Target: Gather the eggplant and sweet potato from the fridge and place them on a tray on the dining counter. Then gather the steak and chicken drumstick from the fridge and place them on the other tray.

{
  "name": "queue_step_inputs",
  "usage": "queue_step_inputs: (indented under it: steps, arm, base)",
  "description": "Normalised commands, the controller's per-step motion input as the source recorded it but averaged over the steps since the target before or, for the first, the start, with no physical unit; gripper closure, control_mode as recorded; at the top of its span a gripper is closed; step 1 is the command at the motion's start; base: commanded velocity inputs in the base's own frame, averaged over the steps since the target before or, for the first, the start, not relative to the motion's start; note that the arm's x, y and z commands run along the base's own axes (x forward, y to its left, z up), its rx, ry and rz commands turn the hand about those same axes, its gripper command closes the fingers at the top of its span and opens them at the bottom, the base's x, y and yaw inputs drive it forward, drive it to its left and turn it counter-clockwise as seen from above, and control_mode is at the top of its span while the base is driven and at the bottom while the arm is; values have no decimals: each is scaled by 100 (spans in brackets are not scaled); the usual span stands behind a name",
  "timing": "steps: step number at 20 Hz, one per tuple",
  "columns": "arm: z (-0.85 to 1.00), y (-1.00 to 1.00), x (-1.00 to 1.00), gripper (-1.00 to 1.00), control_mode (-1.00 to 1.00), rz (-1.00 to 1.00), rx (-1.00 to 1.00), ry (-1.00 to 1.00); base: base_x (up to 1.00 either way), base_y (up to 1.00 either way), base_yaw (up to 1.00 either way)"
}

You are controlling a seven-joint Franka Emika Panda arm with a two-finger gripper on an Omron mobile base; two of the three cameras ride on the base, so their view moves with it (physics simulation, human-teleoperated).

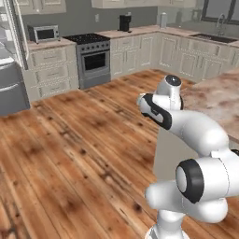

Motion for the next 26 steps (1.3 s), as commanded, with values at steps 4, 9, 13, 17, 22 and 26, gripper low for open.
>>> queue_step_inputs:
  steps: [4,9,13,17,22,26]
  arm:
    - [0,0,0,-100,100,0,0,0]
    - [0,0,0,-100,100,0,0,0]
    - [0,0,0,-100,100,0,0,0]
    - [0,0,0,-100,100,0,0,0]
    - [0,0,0,-100,100,0,0,0]
    - [0,0,0,-100,100,0,0,0]
  base:
    - [44,22,40]
    - [73,36,32]
    - [85,55,21]
    - [96,44,25]
    - [100,36,27]
    - [100,37,27]
